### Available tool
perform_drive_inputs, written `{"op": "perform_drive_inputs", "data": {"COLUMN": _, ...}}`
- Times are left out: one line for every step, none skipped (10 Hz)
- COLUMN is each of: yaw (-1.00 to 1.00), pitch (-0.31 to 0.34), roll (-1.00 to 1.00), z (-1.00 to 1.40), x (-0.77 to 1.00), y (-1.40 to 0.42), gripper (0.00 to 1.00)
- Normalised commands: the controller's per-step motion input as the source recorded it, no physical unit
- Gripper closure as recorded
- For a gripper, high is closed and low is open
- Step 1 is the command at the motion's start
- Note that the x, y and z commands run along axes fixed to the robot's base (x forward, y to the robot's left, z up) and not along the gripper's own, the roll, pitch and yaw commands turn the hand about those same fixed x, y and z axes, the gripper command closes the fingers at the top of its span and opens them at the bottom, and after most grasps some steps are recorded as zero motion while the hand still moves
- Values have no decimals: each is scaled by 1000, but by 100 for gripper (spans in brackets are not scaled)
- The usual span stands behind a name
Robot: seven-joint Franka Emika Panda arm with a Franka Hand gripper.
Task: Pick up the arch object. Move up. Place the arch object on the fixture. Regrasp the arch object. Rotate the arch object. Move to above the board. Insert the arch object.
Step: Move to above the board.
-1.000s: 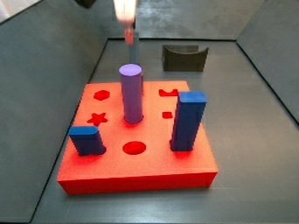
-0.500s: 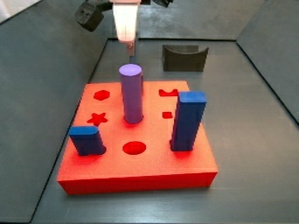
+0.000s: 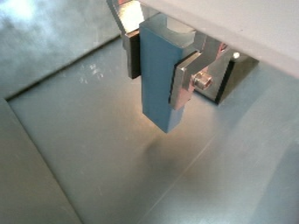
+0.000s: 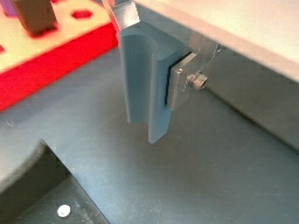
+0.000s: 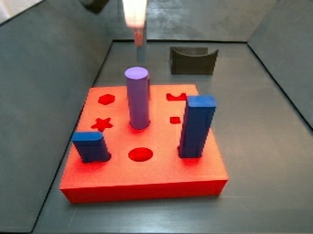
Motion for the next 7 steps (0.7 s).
{"op": "perform_drive_inputs", "data": {"yaw": 17, "pitch": 123, "roll": -1, "z": 1000, "x": 90, "y": 16, "gripper": 100}}
{"op": "perform_drive_inputs", "data": {"yaw": 13, "pitch": 105, "roll": 2, "z": 1000, "x": 87, "y": 16, "gripper": 100}}
{"op": "perform_drive_inputs", "data": {"yaw": 8, "pitch": 97, "roll": 5, "z": 1000, "x": 84, "y": 16, "gripper": 100}}
{"op": "perform_drive_inputs", "data": {"yaw": 4, "pitch": 91, "roll": 8, "z": 1000, "x": 80, "y": 17, "gripper": 100}}
{"op": "perform_drive_inputs", "data": {"yaw": 0, "pitch": 92, "roll": 10, "z": 1000, "x": 77, "y": 17, "gripper": 100}}
{"op": "perform_drive_inputs", "data": {"yaw": -2, "pitch": 92, "roll": 11, "z": 1000, "x": 75, "y": 17, "gripper": 100}}
{"op": "perform_drive_inputs", "data": {"yaw": -5, "pitch": 94, "roll": 12, "z": 1000, "x": 71, "y": 17, "gripper": 100}}
